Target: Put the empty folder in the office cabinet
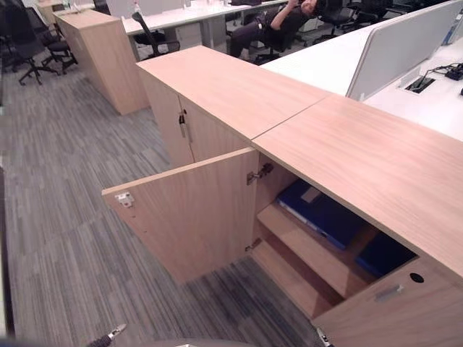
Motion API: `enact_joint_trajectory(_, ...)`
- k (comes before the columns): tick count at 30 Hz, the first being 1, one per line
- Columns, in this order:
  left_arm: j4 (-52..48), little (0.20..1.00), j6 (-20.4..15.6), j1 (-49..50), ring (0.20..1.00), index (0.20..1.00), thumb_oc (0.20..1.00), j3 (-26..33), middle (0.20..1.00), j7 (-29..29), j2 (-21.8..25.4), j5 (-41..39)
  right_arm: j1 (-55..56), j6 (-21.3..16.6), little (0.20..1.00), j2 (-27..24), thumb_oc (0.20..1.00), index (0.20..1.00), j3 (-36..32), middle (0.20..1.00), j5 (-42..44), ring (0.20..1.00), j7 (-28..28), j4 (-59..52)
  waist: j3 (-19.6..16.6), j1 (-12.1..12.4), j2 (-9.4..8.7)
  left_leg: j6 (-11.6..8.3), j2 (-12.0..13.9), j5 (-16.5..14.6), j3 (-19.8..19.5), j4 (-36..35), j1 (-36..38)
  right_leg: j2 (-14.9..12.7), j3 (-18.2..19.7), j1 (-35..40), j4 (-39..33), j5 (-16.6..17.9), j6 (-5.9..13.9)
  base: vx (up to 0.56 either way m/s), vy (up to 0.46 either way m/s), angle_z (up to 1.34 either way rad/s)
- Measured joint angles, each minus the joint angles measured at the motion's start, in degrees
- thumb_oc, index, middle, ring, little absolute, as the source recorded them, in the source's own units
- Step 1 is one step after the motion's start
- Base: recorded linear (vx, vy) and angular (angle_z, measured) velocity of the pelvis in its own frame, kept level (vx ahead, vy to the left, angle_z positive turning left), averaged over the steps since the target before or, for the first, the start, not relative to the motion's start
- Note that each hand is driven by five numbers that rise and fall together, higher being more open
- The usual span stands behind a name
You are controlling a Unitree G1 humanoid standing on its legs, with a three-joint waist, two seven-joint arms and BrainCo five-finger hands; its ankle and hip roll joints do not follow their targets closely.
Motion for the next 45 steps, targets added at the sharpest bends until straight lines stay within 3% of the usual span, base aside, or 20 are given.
enact_joint_trajectory(7, -1.5, 1.0, -0.6, -4.8, 1.0, 1.0, 1.0, -5.0, 1.0, 1.0, 6.2, 9.9, -1.1, -0.1, 1.0, -1.4, 1.0, 1.0, 0.3, 1.0, 0.0, 1.0, 0.1, -0.2, -0.7, 0.4, 1.49, 0.88, -1.3, 0.9, 0.5, 0.5, -1.8, -1.2, 0.7, -2.4, 0.3, 1.4, 1.06, -0.03, 0.12, -0.04)
enact_joint_trajectory(11, -4.5, 1.0, -1.0, -9.7, 1.0, 1.0, 1.0, -9.7, 1.0, 1.6, 10.6, 14.7, -2.9, -0.1, 1.0, -1.6, 1.0, 1.0, 0.1, 1.0, 0.2, 1.0, 0.7, -0.1, -0.2, 0.7, 0.72, 1.01, -1.5, 0.7, 2.3, 0.6, -1.7, -1.3, 2.5, -3.5, 0.3, 1.9, 1.28, -0.02, 0.056, -0.19)
enact_joint_trajectory(15, -11.9, 1.0, -1.7, -18.1, 1.0, 1.0, 1.0, -16.3, 1.0, 2.2, 12.9, 17.9, -3.3, -0.1, 1.0, -1.4, 1.0, 1.0, 0.0, 1.0, 2.0, 1.0, 1.1, 0.0, 0.6, 1.0, -1.48, 1.1, -1.5, 0.7, 3.2, 0.5, -1.6, -1.4, 3.5, -4.0, 0.3, 2.0, 1.38, 0.01, 0.022, -0.15)
enact_joint_trajectory(21, -12.6, 1.0, -1.7, -25.2, 1.0, 1.0, 1.0, -17.9, 1.0, 3.0, 11.1, 17.6, -3.4, 0.2, 1.0, -1.5, 1.0, 1.0, 0.0, 1.0, 2.4, 1.0, 1.2, 0.2, 0.5, -1.7, -1.87, 1.1, -1.4, 0.7, 4.5, 0.6, -0.7, -1.2, 4.8, -3.7, 0.4, 2.1, 1.48, 0.02, 0.001, -0.12)
enact_joint_trajectory(24, -11.8, 1.0, -1.3, -25.2, 1.0, 1.0, 1.0, -17.9, 1.0, 3.1, 11.1, 16.6, -3.2, 1.0, 1.0, -1.6, 1.0, 1.0, 0.0, 1.0, 2.4, 1.0, 1.2, 0.4, 0.2, -1.7, -2.43, 1.26, -1.4, 0.3, 5.3, 0.5, 0.1, -1.2, 5.6, -3.7, 0.3, 2.2, 1.52, 0.01, -0.008, -0.14)
enact_joint_trajectory(31, -9.4, 1.0, 0.4, -29.8, 1.0, 1.0, 1.0, -21.9, 1.0, 4.0, 14.0, 16.6, -2.4, 1.2, 1.0, -1.3, 1.0, 1.0, 0.0, 1.0, 4.6, 1.0, 1.3, 0.5, -2.1, -1.8, -5.66, 1.41, -1.3, 0.1, 6.5, 0.1, 0.4, -1.2, 6.9, -4.3, 0.3, 2.7, 1.87, 0.01, -0.013, -0.1)
enact_joint_trajectory(38, -7.2, 1.0, 1.2, -31.2, 1.0, 1.0, 1.0, -22.4, 1.0, 4.0, 15.2, 14.4, -1.8, 1.3, 1.0, -1.1, 1.0, 1.0, 0.0, 1.0, 4.6, 1.0, 1.7, 0.5, -2.5, -2.1, -6.14, 1.43, -1.3, 0.1, 8.0, 0.3, 1.0, -1.1, 8.5, -4.6, 0.3, 3.1, 1.82, 0.01, -0.006, -0.1)
enact_joint_trajectory(45, -7.2, 1.0, 1.8, -31.7, 1.0, 1.0, 1.0, -22.5, 1.0, 6.2, 12.4, 7.4, -0.4, 1.8, 1.0, 0.4, 1.0, 1.0, 0.0, 1.0, 4.6, 1.0, 1.7, 0.7, -3.3, -2.1, -7.2, 1.5, -1.4, 0.1, 8.0, 0.5, 1.0, -1.1, 8.4, -4.5, 0.3, 3.2, 1.8, 0.0, 0.001, 0.01)
